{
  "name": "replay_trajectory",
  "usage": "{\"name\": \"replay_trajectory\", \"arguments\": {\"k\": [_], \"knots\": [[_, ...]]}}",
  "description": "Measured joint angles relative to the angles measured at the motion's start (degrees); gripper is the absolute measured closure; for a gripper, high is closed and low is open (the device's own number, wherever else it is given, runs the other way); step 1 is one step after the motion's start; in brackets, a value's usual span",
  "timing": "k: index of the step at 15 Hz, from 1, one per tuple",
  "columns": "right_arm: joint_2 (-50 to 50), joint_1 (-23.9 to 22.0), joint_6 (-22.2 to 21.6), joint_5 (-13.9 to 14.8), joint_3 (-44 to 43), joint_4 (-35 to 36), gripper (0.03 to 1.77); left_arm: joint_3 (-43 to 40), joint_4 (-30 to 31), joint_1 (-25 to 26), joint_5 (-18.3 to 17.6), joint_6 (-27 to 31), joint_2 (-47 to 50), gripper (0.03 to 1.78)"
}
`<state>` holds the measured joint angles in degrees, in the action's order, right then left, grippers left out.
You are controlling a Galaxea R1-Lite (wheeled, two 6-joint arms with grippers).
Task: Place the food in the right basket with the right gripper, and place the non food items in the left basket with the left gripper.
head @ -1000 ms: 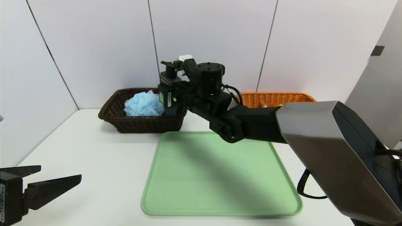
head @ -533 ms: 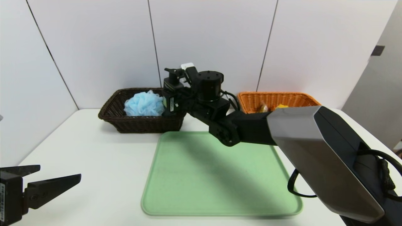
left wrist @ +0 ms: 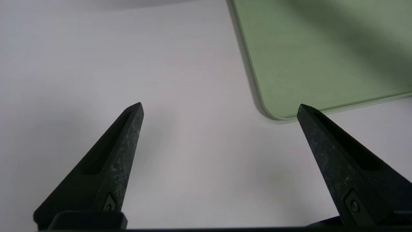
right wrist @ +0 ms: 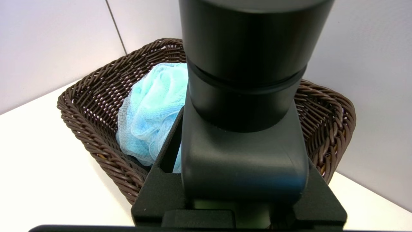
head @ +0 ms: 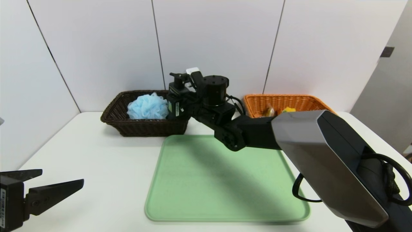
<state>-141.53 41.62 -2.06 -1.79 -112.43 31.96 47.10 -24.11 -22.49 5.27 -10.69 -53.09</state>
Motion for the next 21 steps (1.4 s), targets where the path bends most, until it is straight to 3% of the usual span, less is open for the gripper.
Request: {"name": "replay_trajectory", "arguments": {"k": [8,14,21], "knots": [[-0.2,-0.2,0.3,-0.9,0.0,-0.4,1.17,-0.2,0.2,0.0,-0.1,0.2,-0.5,0.12],[-0.1,-0.1,0.2,-1.6,-0.1,0.2,0.60,-0.2,0.2,-0.1,0.0,0.2,-0.5,0.12],[2.3,-0.3,0.2,-1.1,-0.1,0.7,0.30,-0.1,0.2,-0.1,0.0,0.1,-0.6,0.12]]}}
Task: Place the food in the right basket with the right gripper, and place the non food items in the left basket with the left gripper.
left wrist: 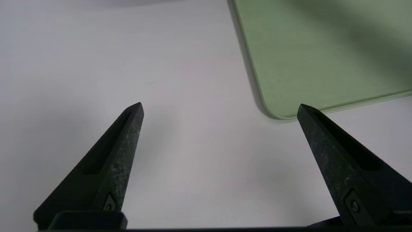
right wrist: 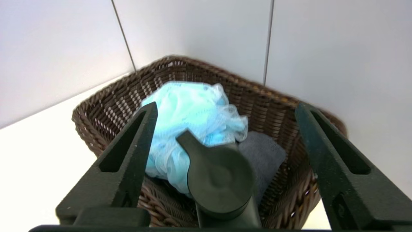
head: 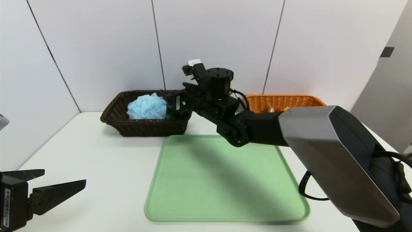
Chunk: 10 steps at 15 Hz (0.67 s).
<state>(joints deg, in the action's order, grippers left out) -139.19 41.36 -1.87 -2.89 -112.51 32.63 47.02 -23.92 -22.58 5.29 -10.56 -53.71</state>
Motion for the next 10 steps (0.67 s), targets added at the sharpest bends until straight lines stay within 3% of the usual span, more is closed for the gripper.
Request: {"name": "replay_trajectory", "arguments": {"k": [2,5,10], "knots": [[2.5,0.1,-0.1,0.6,0.0,-0.3,0.25,0.2,0.1,0.0,0.3,0.0,0.0,0.12],[7.5,-0.7,-0.4,3.9,0.5,-3.9,0.20,1.8,0.2,0.0,0.5,-0.1,-0.2,0.12],[17.6,-5.0,-3.3,4.1,1.0,-22.4,0.15,6.7,0.2,0.2,0.7,-0.2,-1.6,0.12]]}}
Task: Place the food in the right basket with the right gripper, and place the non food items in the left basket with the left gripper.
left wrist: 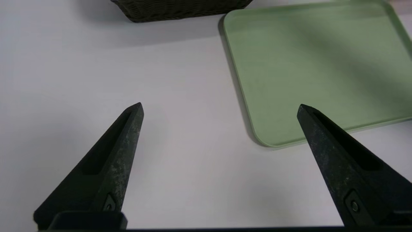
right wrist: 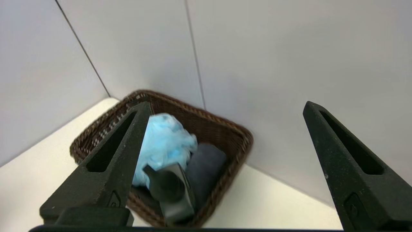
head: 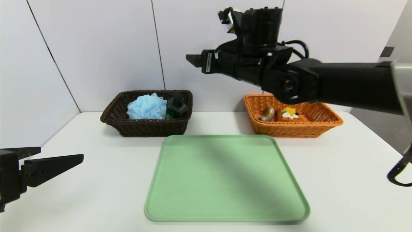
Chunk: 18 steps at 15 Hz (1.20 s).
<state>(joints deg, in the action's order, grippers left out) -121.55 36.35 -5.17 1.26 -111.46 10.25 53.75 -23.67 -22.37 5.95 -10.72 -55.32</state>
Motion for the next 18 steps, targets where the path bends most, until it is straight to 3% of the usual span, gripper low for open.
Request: {"name": "replay_trajectory", "arguments": {"k": [5,8,12,18], "knots": [[11.4,-4.3,-0.3,0.1,3.9,-31.0,0.12,5.9,-0.2,1.6,0.0,0.2,-0.7,0.12],[19.0,-7.0,-0.3,2.4,12.0,-47.7,0.11,8.3,-1.6,2.0,0.0,1.8,-0.8,0.12],[29.1,-10.2,-0.8,9.1,24.0,-49.9,0.11,8.5,-6.7,6.5,0.0,6.3,0.0,0.12],[45.1,-22.1,-0.7,9.9,40.6,-43.0,0.11,4.1,-7.7,14.7,0.0,6.2,7.3,0.12]]}}
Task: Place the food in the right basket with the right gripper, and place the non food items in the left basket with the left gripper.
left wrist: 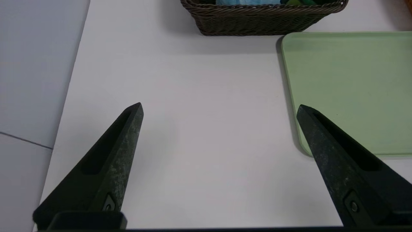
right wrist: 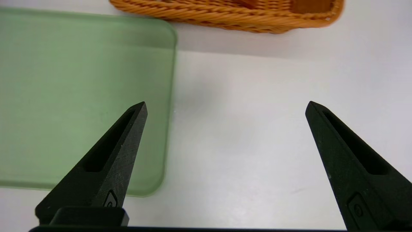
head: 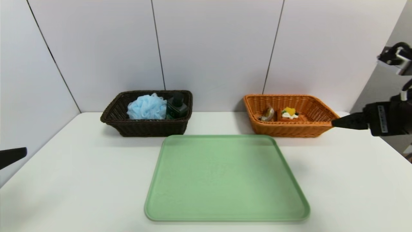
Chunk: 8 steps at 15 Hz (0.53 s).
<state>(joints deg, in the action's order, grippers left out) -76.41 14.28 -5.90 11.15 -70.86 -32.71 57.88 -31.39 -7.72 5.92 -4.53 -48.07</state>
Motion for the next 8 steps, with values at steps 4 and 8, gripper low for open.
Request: {"name": "replay_trajectory", "arguments": {"k": [4,8], "knots": [[11.6,-7.1,0.1,0.0,15.8,9.3,0.11,-7.3,-3.2,2.5,0.0,-0.2,9.8,0.12],[24.8,-9.4,0.7,1.3,33.4,23.6,0.10,-16.1,-3.3,4.5,-0.5,-0.7,19.9,0.12]]}}
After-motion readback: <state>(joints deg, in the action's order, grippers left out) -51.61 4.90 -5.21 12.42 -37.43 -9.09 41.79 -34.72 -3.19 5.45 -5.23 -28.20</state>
